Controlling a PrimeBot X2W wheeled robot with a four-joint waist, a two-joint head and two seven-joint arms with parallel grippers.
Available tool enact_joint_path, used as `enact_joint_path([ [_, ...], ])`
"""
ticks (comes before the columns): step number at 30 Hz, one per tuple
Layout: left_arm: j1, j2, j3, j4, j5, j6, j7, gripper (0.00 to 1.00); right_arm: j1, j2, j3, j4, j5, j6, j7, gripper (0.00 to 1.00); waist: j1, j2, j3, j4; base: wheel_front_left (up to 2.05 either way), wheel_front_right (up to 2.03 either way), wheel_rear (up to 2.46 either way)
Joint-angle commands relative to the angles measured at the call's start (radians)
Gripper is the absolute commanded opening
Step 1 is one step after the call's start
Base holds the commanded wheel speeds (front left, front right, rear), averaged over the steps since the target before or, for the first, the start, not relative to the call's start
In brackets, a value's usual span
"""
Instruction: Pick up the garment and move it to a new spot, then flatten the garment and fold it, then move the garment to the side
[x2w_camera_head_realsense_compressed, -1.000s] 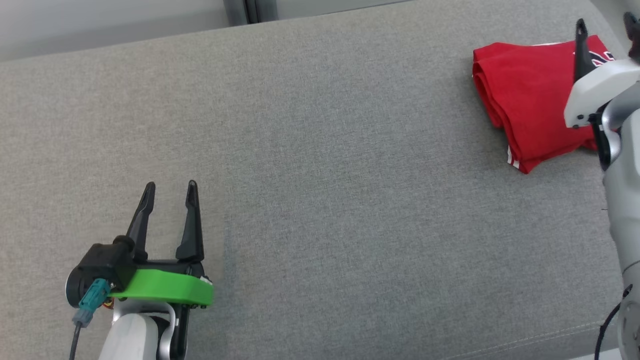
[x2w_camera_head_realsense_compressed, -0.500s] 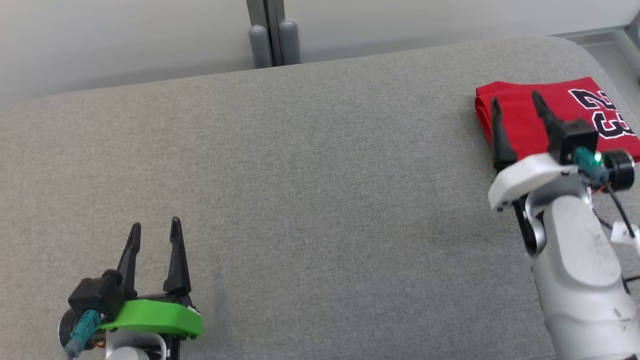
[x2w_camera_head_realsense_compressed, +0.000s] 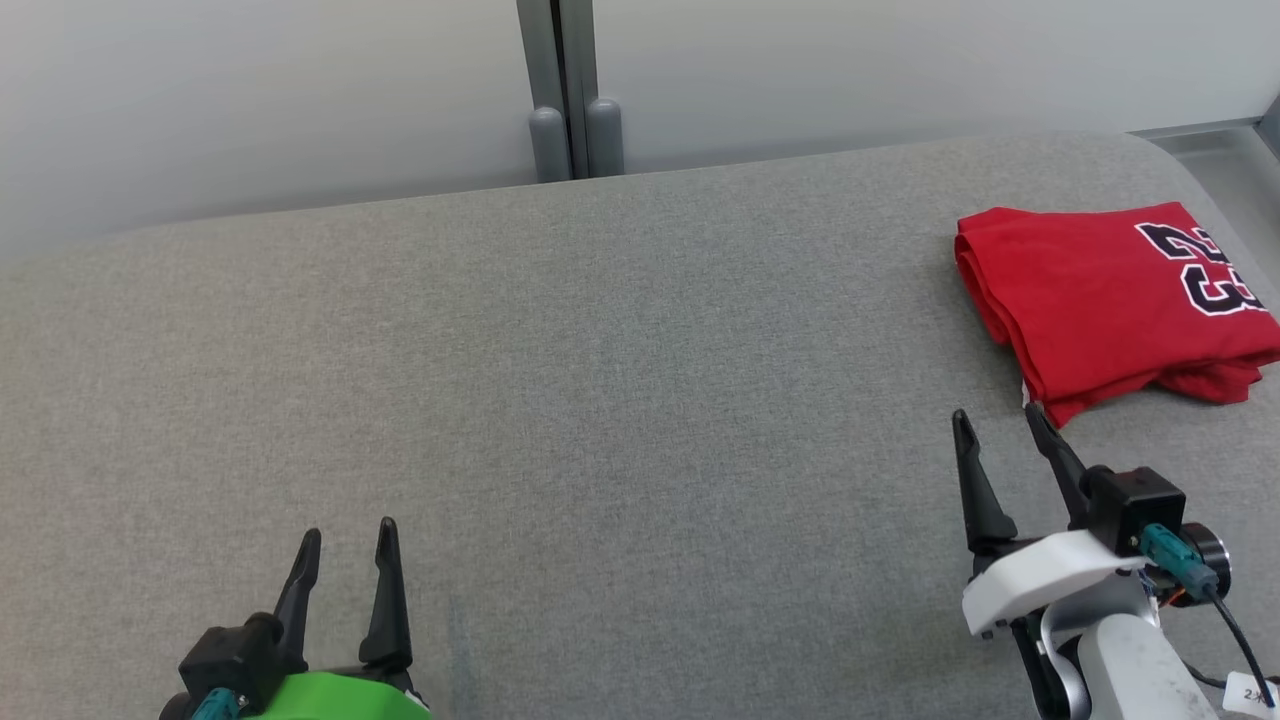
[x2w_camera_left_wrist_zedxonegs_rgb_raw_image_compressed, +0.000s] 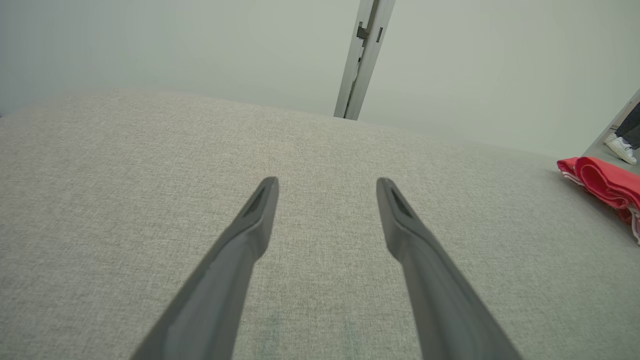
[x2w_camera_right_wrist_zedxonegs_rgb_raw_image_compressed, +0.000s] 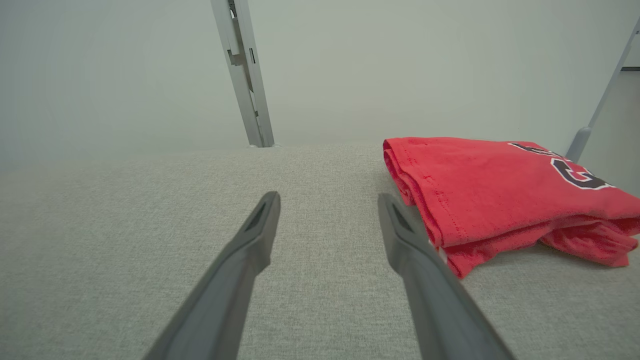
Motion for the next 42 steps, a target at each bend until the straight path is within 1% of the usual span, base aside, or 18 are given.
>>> enact_joint_path([
  [1, 0.016, 0.001, 0.000, -0.003, -0.004, -0.003, 0.001, 1.00, 0.023, -0.004, 0.004, -0.014, 0.012, -0.002, -0.004, 1.00, 0.0000, 0.0000, -0.005, -0.001, 0.00, 0.00, 0.00],
  [8, 0.041, 0.000, -0.009, -0.025, -0.017, 0.007, 0.001, 1.00, 0.080, -0.004, 0.020, -0.040, 0.034, -0.002, -0.004, 1.00, 0.0000, 0.0000, -0.009, -0.007, 0.00, 0.00, 0.00],
  [15, 0.040, 0.000, -0.014, -0.037, -0.019, 0.015, 0.001, 1.00, 0.084, -0.003, 0.020, -0.035, 0.042, -0.002, -0.004, 1.00, 0.0000, 0.0000, -0.011, -0.005, 0.00, 0.00, 0.00],
  [29, 0.039, 0.000, -0.012, -0.035, -0.020, 0.018, 0.001, 1.00, 0.079, -0.003, 0.029, -0.047, 0.048, -0.002, -0.005, 1.00, 0.0000, 0.0000, -0.016, -0.003, 0.00, 0.00, 0.00],
  [30, 0.030, -0.001, -0.013, -0.031, -0.017, 0.015, 0.000, 0.00, 0.074, 0.001, 0.028, -0.038, 0.045, 0.000, 0.000, 0.00, 0.0000, 0.0000, -0.017, -0.003, 0.00, 0.00, 0.00],
  [34, 0.030, -0.004, -0.014, -0.003, -0.030, 0.014, 0.003, 0.00, 0.085, 0.006, 0.026, -0.011, 0.059, 0.000, 0.006, 0.00, 0.0000, 0.0000, -0.017, -0.002, 0.00, 0.00, 0.00],
  [42, 0.012, 0.001, 0.002, -0.001, -0.173, 0.013, 0.040, 0.00, 0.082, 0.005, 0.010, -0.020, 0.213, 0.000, 0.047, 0.00, 0.0000, 0.0000, -0.019, -0.001, 0.00, 0.00, 0.00],
])
